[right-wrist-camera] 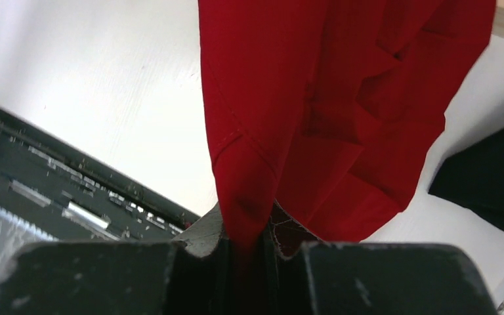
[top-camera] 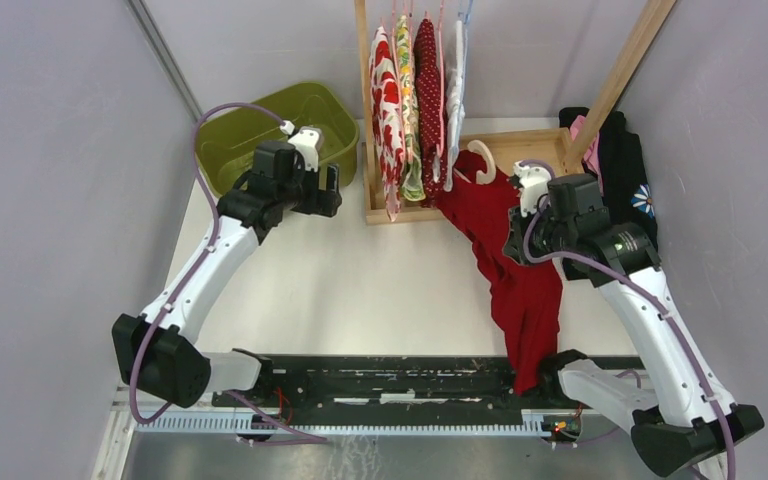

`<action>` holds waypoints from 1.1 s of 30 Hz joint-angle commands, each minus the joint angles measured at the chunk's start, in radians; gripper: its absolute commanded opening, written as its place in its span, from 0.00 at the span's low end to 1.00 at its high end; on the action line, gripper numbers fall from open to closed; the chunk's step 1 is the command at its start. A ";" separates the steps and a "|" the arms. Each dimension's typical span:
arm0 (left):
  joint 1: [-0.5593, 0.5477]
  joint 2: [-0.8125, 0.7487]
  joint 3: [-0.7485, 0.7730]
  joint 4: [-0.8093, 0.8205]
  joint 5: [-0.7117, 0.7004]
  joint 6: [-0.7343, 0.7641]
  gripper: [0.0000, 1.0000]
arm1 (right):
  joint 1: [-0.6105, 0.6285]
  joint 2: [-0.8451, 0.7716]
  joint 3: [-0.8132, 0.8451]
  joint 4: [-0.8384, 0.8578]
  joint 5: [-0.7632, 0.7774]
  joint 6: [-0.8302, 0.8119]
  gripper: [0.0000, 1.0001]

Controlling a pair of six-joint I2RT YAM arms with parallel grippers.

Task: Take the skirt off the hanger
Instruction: Pick up the hanger from the clothesline, then remove the skirt from the hanger.

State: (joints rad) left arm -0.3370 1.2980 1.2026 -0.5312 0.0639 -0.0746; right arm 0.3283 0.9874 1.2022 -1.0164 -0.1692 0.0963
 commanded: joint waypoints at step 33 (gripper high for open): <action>-0.003 -0.104 -0.083 0.077 0.259 -0.175 0.86 | 0.215 0.234 0.126 0.142 -0.071 -0.391 0.01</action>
State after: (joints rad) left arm -0.3370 1.2076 1.1568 -0.5568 0.1936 -0.1249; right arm 0.5316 1.2537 1.2957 -0.9836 -0.2668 -0.2787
